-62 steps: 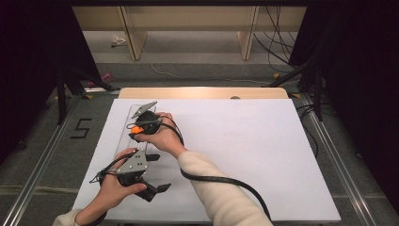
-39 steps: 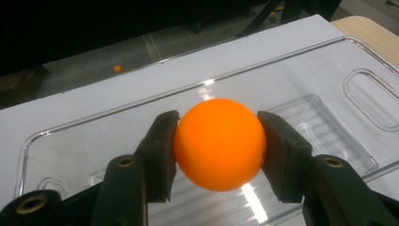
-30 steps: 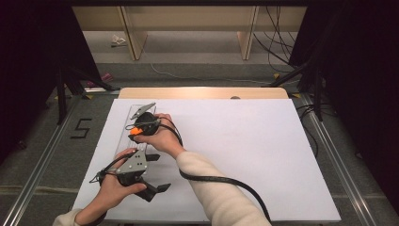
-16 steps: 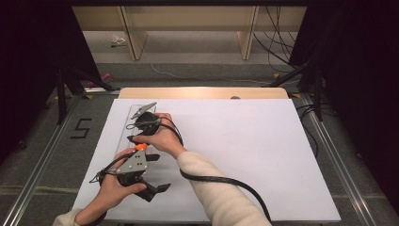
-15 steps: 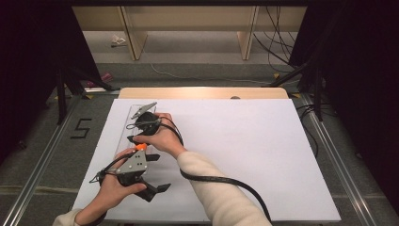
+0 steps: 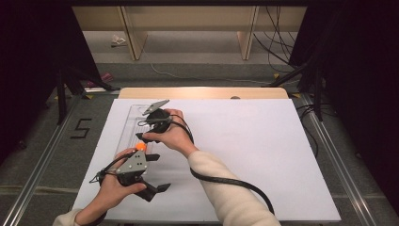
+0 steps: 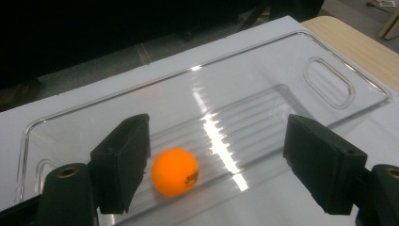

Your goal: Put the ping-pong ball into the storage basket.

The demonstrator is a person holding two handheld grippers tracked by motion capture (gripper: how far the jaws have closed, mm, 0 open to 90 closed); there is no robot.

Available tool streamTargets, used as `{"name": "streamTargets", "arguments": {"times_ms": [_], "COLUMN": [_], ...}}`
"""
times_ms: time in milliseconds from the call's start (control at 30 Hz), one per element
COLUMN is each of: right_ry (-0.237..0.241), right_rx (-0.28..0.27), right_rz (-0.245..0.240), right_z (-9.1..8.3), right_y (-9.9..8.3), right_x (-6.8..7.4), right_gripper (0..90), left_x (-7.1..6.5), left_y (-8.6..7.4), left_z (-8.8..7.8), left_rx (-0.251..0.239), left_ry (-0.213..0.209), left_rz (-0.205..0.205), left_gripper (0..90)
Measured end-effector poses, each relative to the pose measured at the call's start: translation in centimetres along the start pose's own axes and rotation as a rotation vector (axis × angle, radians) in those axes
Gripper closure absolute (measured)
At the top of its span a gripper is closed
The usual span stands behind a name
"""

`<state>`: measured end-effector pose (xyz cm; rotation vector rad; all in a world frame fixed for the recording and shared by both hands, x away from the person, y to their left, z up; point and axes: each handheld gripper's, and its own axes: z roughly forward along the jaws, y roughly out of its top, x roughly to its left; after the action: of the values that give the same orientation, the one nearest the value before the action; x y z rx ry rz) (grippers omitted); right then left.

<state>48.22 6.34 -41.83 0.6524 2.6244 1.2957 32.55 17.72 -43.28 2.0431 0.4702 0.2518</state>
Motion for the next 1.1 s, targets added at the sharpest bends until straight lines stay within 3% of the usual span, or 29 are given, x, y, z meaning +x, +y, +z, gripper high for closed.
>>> {"name": "streamTargets", "arguments": {"times_ms": [500, 1100], "right_ry": [-0.047, -0.091], "right_rx": [-0.028, -0.050], "right_rz": [0.034, 0.069], "right_z": [-3.9, -7.1], "right_y": [-2.0, -4.0], "right_x": [-1.7, -3.1], "right_gripper": [23.8, 19.8], "left_x": [0.1, 0.1], "left_y": [0.0, -0.1], "left_z": [0.0, 0.0], "left_rx": [0.000, 0.000], "left_ry": [0.004, 0.010], "left_rz": [-0.001, -0.006], "left_gripper": [0.0, 0.0]}}
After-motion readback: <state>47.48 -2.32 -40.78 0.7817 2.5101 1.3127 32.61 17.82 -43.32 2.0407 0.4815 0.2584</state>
